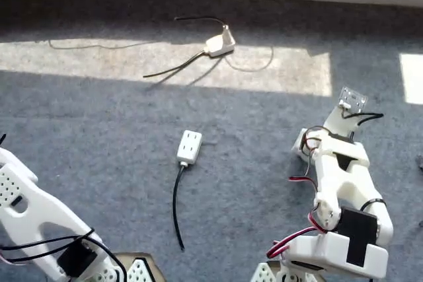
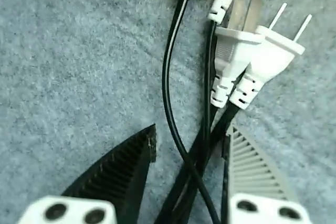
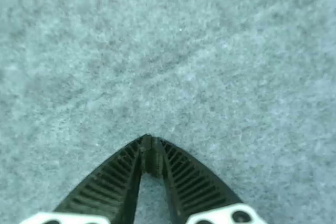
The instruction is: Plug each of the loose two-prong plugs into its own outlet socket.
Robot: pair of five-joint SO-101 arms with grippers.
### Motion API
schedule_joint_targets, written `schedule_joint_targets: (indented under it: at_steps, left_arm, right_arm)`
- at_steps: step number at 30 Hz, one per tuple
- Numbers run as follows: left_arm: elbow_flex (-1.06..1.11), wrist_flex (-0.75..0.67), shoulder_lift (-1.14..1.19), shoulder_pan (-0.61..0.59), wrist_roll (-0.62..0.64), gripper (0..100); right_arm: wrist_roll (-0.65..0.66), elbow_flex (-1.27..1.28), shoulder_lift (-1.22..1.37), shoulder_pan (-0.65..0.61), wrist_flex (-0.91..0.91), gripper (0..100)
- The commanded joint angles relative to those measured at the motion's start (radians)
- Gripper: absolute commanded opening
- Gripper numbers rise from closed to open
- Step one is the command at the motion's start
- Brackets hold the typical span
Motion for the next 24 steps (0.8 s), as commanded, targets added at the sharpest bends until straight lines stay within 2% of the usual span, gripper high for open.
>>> schedule_joint_targets:
  at_steps: [1,8,14,16,24]
  left_arm:
    - [-0.044,-0.018,0.004,0.008,-0.009,21]
    - [-0.039,0.02,0.015,0.022,-0.009,21]
    - [-0.039,0.075,0.035,0.036,-0.009,6]
    - [-0.038,0.092,0.048,0.039,-0.009,4]
    - [-0.042,0.166,0.111,0.05,-0.009,3]
  right_arm:
    - [0.002,-0.027,-0.002,0.001,-0.021,0.6]
    - [0.002,-0.027,-0.002,0.001,-0.021,0.6]
    - [0.002,-0.027,-0.002,0.001,-0.021,0.6]
    - [0.002,-0.027,-0.002,0.001,-0.021,0.6]
    - [0.002,-0.027,-0.002,0.001,-0.021,0.6]
